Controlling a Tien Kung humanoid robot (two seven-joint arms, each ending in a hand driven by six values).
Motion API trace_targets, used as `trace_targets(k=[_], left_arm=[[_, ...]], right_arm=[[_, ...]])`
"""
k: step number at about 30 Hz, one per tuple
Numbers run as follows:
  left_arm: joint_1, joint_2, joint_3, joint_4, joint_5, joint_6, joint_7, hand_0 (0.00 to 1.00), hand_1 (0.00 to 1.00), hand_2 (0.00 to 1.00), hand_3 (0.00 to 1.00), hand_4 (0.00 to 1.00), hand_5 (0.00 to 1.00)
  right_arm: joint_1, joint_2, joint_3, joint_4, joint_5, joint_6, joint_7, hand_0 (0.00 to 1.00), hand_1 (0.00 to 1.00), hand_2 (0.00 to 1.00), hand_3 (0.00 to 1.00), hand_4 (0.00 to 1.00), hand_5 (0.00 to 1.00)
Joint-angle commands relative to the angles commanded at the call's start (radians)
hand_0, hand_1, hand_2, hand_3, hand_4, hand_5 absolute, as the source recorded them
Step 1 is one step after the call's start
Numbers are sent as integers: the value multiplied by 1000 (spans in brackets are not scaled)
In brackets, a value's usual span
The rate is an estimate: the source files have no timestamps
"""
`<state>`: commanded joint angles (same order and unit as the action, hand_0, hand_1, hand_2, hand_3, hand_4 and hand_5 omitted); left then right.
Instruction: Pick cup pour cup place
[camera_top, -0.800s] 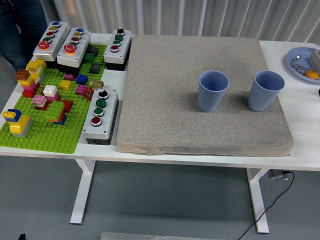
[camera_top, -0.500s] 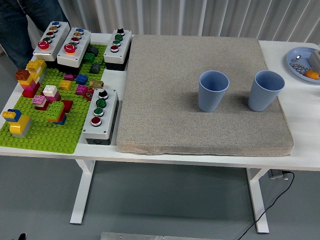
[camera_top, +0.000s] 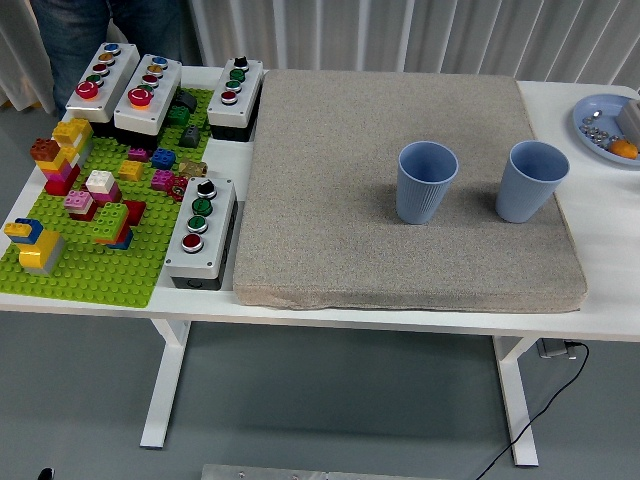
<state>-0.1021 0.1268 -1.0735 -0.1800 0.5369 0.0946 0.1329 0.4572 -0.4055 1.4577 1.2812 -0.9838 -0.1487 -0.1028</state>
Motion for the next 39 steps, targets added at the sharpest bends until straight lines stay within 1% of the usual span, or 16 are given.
trace_targets(k=[5,6,7,12,18,23,30,39], left_arm=[[2,0,2,0,2,-1,1,708,656,731,662,454,961],[2,0,2,0,2,-1,1,707,656,731,662,454,963],[2,-1,3,0,1,-1,1,707,656,731,662,454,963],[1,-1,5,0,3,-2,1,708,656,733,662,453,962],[0,-2,4,0,5,-3,0,708,656,733,663,454,962],[-2,-5,1,0,8,-3,0,708,656,733,663,454,962],[-4,-7,2,0,11,-5,1,708,657,733,662,454,967],[-3,-11,5,0,7,-5,2,708,657,734,662,454,968]], right_arm=[[-61,-8,-3,8,11,42,-15,913,850,920,928,824,301],[-69,-8,-2,7,10,48,-16,915,867,943,940,834,315],[-77,-8,-1,6,8,55,-17,915,867,943,940,834,315],[-120,-2,9,4,18,65,-12,922,870,948,945,843,323],[-183,1,-3,13,16,83,-19,920,871,953,945,841,329],[-224,10,-21,23,11,85,-16,920,871,953,945,841,329],[-225,37,-45,13,-10,87,-5,920,881,970,954,842,319],[-222,55,-54,-17,-32,105,7,927,885,981,972,853,314]])
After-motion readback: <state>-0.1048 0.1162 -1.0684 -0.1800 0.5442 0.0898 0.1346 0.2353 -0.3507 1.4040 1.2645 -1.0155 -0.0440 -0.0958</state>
